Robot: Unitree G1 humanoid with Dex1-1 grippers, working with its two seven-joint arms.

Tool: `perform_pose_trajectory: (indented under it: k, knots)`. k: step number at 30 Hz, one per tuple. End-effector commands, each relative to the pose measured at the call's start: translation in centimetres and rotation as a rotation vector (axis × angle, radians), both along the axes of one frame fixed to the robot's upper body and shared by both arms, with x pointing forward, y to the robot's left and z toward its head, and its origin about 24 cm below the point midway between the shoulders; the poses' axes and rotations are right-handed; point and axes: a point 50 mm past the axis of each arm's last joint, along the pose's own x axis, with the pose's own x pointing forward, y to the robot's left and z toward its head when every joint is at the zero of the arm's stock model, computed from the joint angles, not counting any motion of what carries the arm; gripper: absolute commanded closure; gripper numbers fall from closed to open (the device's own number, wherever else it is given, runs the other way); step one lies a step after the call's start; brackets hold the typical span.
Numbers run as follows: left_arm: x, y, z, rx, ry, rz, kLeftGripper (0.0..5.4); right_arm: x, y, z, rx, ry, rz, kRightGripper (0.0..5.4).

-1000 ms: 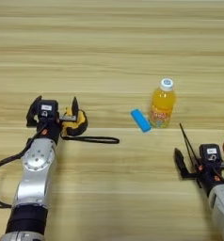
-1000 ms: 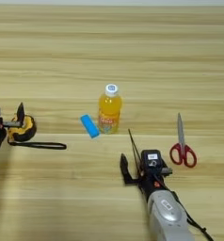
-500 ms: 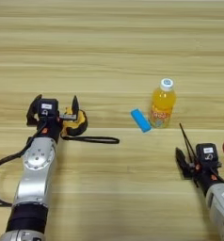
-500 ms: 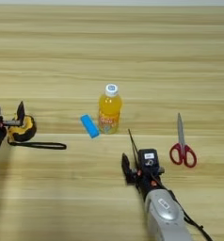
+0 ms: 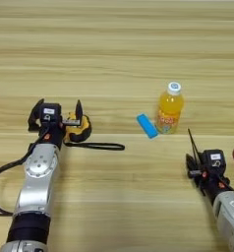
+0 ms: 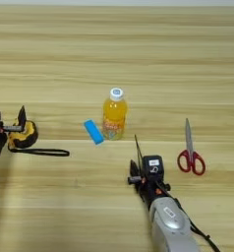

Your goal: Move the objects on the table

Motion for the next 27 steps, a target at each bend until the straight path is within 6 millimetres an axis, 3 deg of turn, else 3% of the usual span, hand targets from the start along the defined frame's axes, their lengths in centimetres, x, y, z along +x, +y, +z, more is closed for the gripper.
perform_pose_trajectory:
  k: [1,11,21,27]
  knots:
    - [0.2,-0.1,0.2,0.008,-0.007,-0.001,0.00,-1.0,0.2,-1.5,0.015,0.104,0.004,4.22]
    - [0.2,-0.1,0.3,0.008,-0.008,0.001,0.00,-1.0,0.3,-1.4,0.019,0.103,0.007,5.32]
    - [0.2,-0.1,0.3,0.007,-0.009,0.002,0.00,-1.3,0.7,-1.1,0.029,0.096,0.016,5.34]
    - [0.2,-0.1,0.3,0.007,-0.010,0.004,0.00,-2.4,2.2,-0.2,0.062,0.098,0.070,5.34]
